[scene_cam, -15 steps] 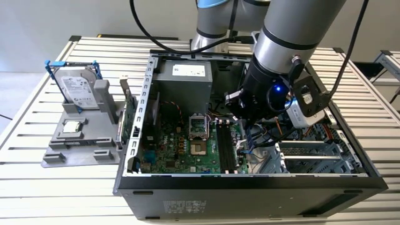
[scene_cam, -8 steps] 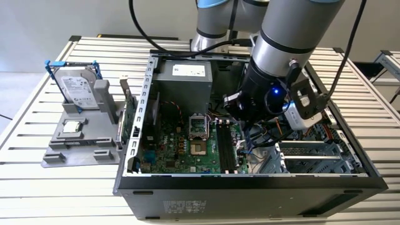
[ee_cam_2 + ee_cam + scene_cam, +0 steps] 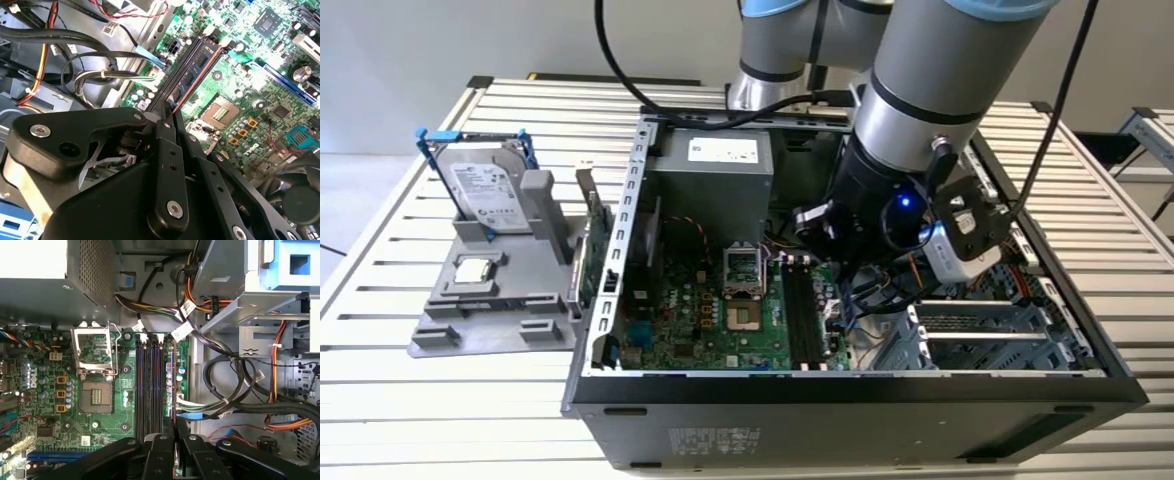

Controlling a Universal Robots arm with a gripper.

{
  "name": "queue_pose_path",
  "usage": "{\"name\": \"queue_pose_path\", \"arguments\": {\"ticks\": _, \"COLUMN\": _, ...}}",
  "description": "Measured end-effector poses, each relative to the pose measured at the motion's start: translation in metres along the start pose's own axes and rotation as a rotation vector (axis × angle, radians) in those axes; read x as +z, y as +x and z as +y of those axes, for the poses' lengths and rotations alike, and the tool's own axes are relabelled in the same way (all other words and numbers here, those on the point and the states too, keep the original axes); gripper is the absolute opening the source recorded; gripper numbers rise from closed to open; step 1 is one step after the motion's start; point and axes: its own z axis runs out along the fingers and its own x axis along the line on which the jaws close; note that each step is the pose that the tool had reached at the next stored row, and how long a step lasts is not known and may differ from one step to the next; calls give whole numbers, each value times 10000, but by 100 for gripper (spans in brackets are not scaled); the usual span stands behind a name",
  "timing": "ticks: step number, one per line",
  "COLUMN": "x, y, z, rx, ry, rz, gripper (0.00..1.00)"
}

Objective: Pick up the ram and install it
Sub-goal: 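Insert the ram into the slot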

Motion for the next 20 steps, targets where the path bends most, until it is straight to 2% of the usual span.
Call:
{"name": "queue_pose_path", "arguments": {"ticks": 8, "x": 114, "y": 2, "z": -7, "rx": -21, "ry": 0, "rz": 1, "gripper": 0}}
{"name": "queue_pose_path", "arguments": {"ticks": 20, "x": 216, "y": 29, "z": -14, "rx": -29, "ry": 0, "rz": 2, "gripper": 0}}
